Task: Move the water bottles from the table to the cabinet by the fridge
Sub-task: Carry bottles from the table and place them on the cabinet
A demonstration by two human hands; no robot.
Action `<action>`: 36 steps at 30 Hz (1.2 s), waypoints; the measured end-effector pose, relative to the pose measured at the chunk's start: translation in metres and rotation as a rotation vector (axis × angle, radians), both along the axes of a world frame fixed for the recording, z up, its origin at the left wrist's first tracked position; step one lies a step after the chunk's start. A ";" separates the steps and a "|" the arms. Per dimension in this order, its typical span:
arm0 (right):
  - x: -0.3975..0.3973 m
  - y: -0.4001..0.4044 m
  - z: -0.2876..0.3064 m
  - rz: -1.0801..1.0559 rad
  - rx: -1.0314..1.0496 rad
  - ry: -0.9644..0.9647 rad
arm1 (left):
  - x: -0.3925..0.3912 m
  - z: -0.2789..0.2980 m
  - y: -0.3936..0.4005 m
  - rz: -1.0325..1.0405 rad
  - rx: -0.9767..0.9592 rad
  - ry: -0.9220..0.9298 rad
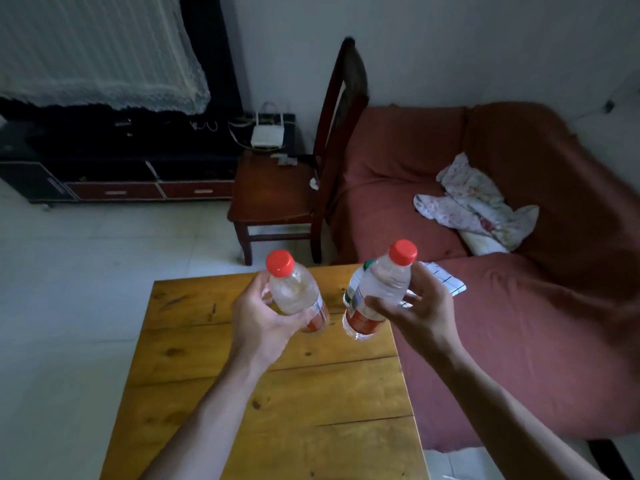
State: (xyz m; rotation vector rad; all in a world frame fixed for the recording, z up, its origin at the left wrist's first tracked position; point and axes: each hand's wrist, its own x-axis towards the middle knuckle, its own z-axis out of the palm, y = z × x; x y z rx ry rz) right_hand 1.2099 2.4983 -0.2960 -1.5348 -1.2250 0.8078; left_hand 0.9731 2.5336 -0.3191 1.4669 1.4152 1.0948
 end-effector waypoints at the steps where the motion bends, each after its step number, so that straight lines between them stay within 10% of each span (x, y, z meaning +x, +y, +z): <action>1: 0.001 -0.001 0.017 0.001 0.020 0.002 | 0.001 0.018 0.002 -0.002 0.015 0.012; 14: 0.014 -0.035 0.186 0.029 0.221 -0.099 | 0.023 0.180 0.000 -0.073 0.286 -0.075; 36: 0.019 -0.150 0.187 0.031 0.296 -0.231 | 0.008 0.205 -0.141 0.068 0.269 0.052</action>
